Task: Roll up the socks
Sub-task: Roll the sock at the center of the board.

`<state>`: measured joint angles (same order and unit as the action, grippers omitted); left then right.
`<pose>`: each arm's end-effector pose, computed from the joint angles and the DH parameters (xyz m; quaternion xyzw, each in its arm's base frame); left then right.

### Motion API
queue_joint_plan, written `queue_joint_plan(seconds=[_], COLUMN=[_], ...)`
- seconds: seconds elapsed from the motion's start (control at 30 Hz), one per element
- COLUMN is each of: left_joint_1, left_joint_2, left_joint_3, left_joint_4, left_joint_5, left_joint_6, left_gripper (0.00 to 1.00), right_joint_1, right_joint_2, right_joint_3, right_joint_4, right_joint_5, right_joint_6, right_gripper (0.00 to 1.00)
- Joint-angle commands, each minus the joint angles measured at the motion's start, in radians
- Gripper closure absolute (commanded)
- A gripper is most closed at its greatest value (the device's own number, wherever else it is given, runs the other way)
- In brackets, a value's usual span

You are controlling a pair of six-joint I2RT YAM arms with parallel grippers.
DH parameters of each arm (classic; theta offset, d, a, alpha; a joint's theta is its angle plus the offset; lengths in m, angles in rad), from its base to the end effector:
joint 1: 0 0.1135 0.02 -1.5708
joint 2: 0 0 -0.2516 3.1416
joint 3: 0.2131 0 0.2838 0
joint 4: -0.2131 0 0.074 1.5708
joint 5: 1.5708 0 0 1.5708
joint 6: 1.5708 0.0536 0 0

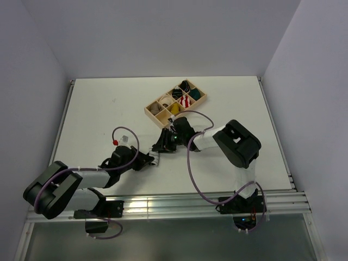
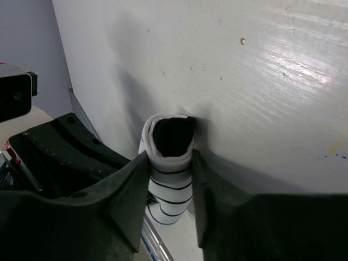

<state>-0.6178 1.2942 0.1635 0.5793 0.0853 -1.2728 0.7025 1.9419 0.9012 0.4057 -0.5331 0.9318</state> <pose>0.1867 -0.1383 0.0634 -0.2608 0.8324 -0.4170 0.2552 0.2877 0.2792 0.0677 -0.0195 0.8689 0.4781 0.1263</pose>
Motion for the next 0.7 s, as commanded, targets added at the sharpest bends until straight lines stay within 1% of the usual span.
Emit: queue_joint_plan(seconds=[0.0,0.03,0.1,0.13,0.17,0.2,0.23,0.27,0.37,0.4,0.47,0.5,0.53,0.57,0.63,0.67], left_joint_1=[0.009,0.01,0.013,0.015,0.015,0.016,0.018,0.02,0.023,0.024,0.033,0.033,0.033,0.033,0.033,0.032], left_joint_2=[0.057,0.071,0.079,0.08,0.08,0.079,0.08,0.08,0.094,0.109,0.129,0.152,0.16,0.166,0.152,0.137], left_joint_3=[-0.035,-0.032,-0.025,-0.015,-0.009,0.008,0.019,0.03,0.077,0.103,0.135,0.183,0.204,0.224,0.264,0.272], left_joint_4=[-0.052,-0.053,-0.062,-0.082,-0.094,-0.11,-0.124,-0.159,-0.199,-0.211,-0.223,-0.267,-0.282,-0.297,-0.331,-0.346], left_joint_5=[0.07,0.073,0.076,0.074,0.071,0.067,0.062,0.059,0.033,0.021,0.01,-0.002,-0.027,-0.036,-0.061,-0.073], left_joint_6=[-0.01,-0.007,0.001,0.01,0.016,0.023,0.041,0.052,0.102,0.116,0.174,0.199,0.246,0.269,0.312,0.323], left_gripper=[0.98,0.97,0.95,0.94,0.93,0.9,0.87,0.79,0.66,0.58,0.51,0.49,0.48,0.45,0.44,0.4], right_joint_1=[0.008,0.009,0.009,0.009,0.009,0.008,0.008,0.008,0.009,0.008,0.006,0.005,0.005,0.005,0.008,0.009], right_joint_2=[0.028,0.031,0.026,0.017,0.009,0.002,-0.015,-0.024,-0.057,-0.064,-0.083,-0.089,-0.096,-0.103,-0.127,-0.132], right_joint_3=[0.031,0.027,0.021,0.019,0.021,0.021,0.022,0.022,0.03,0.031,0.036,0.039,0.048,0.048,0.048,0.051], right_joint_4=[0.054,0.061,0.061,0.045,0.035,0.022,0.007,-0.023,-0.082,-0.097,-0.152,-0.175,-0.23,-0.246,-0.29,-0.31], right_joint_5=[-0.048,-0.054,-0.054,-0.048,-0.042,-0.035,-0.01,-0.001,0.047,0.062,0.12,0.142,0.165,0.188,0.249,0.265], right_joint_6=[-0.025,-0.03,-0.036,-0.05,-0.057,-0.066,-0.089,-0.1,-0.137,-0.146,-0.16,-0.162,-0.156,-0.154,-0.142,-0.142], right_gripper=[0.61,0.66,0.83,0.93,0.96,1.0,1.0,1.0,1.0,1.0,1.0,1.0,1.0,1.0,1.0,1.0])
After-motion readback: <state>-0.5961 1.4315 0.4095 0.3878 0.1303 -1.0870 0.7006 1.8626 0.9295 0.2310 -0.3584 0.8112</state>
